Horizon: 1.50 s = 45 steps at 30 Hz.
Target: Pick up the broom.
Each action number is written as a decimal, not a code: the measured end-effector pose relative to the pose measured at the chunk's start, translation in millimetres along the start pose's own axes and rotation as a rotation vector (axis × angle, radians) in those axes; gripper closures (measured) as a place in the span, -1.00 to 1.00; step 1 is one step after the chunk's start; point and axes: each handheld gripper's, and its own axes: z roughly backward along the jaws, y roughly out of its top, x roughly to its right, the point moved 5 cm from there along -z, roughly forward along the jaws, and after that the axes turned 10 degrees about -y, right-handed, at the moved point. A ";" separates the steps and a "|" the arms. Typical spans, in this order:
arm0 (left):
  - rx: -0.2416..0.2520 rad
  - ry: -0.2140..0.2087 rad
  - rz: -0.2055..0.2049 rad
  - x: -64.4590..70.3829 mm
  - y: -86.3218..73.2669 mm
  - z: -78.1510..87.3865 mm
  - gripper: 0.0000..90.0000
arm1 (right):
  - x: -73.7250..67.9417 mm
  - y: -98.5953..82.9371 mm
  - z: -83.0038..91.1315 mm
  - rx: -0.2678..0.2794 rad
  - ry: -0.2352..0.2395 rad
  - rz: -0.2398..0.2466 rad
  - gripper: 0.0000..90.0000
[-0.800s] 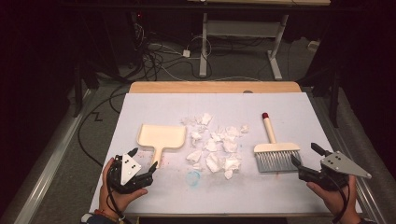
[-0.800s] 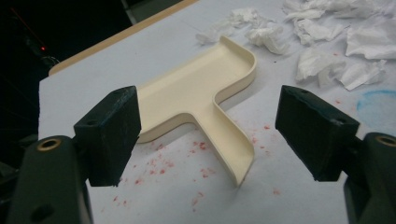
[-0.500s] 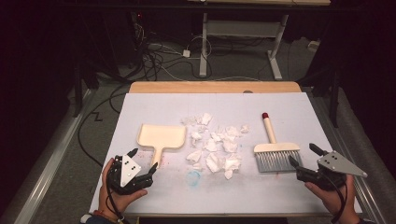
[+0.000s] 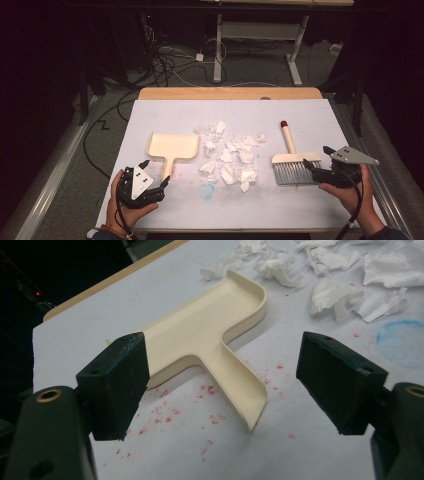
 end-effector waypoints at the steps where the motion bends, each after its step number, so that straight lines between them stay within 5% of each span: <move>1: -0.003 -0.002 0.001 -0.1 -0.2 -0.7 -0.55 | 1.3 2.2 -2.6 -0.003 -0.011 0.001 -0.48; 13: -0.031 -0.007 0.008 0.2 -2.8 -5.0 -0.55 | 13.6 15.8 -34.9 -0.091 -0.028 -0.043 -0.43; 27: -0.066 -0.016 -0.019 3.3 -4.6 -10.1 -0.55 | 0.2 20.6 -117.5 -0.397 -0.011 -0.111 -0.31; 33: -0.077 -0.017 -0.028 4.1 -6.0 -10.9 -0.55 | -6.8 10.3 -136.1 -0.491 -0.016 -0.087 -0.21; 37: -0.084 -0.019 -0.030 3.9 -6.6 -11.6 -0.55 | -7.0 9.2 -136.3 -0.490 0.009 -0.117 -0.04; 40: -0.089 -0.021 -0.039 4.9 -6.8 -12.5 -0.55 | -5.8 8.3 -133.3 -0.476 -0.004 -0.139 0.31; 45: -0.100 -0.028 -0.071 7.3 -6.6 -14.5 -0.55 | -5.9 7.9 -133.1 -0.467 -0.021 -0.146 0.38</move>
